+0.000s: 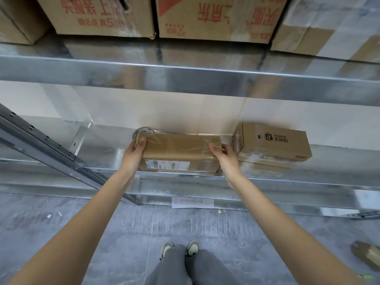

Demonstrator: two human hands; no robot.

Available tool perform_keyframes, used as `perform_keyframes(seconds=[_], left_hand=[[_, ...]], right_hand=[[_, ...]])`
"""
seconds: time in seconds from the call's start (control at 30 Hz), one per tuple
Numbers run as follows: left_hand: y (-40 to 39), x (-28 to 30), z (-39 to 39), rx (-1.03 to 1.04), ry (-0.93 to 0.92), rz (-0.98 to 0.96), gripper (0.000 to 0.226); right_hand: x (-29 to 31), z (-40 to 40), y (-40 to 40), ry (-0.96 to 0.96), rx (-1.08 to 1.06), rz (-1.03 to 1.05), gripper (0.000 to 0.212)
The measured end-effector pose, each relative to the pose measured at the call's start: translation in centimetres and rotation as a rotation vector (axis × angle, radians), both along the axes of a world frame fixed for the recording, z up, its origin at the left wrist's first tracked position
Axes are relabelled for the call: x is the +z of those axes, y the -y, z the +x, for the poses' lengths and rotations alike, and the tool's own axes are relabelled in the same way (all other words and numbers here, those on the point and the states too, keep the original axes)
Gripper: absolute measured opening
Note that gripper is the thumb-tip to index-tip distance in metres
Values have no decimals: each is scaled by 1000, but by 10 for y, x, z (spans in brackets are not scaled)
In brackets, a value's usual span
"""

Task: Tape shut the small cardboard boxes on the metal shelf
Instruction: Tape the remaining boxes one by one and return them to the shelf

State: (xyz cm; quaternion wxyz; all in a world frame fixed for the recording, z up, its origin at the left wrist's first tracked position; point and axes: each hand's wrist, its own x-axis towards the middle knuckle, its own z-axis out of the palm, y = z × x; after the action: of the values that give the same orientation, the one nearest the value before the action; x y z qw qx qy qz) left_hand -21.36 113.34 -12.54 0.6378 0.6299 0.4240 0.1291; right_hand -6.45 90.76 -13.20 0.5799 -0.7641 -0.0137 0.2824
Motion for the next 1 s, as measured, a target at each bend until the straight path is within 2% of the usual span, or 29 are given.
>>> perform_keyframes(seconds=[0.1,0.17,0.23,0.33,0.37,0.5,0.67,0.7,0.77,0.83,0.87,0.93,1.0], left_hand=[[1,13,-1,29,-60,-9,45],[-1,17,-6,94,3,-98,56],[-3,15,-15,157,54,-148,49],[3,3,-23,167,78,-114,18],[7,-2,-25,168,81,-101,17],[10,-16,-31,77,92,-104,41],[-4,-26,-30,121,105,-167,31],[-9,-28,-27,129,68,-77,31],[-25,-33,-19,-2,-107,315,41],[-42,-36,-11,-306,-275,745,51],[-50,-38,-6,-463,-344,883,52],[-59,-39,1,-660,-508,1046,48],[-60,-40,9,-752,-675,1173,46]], right_hand=[[9,0,8,-120,-27,120,40],[13,0,16,-142,-76,236,26],[13,-5,22,-140,-116,314,17],[1,-19,25,-43,-112,237,26],[-4,-24,26,-32,-114,217,33],[-17,-31,30,-61,-96,183,53],[-19,-32,31,-36,-72,136,54],[-19,-31,30,-25,-78,123,53],[-18,-31,27,-13,-95,96,50],[-17,-32,24,-15,-116,79,50],[-18,-33,24,-11,-125,71,50],[-18,-33,22,-1,-127,59,50],[-19,-33,22,-8,-125,55,49]])
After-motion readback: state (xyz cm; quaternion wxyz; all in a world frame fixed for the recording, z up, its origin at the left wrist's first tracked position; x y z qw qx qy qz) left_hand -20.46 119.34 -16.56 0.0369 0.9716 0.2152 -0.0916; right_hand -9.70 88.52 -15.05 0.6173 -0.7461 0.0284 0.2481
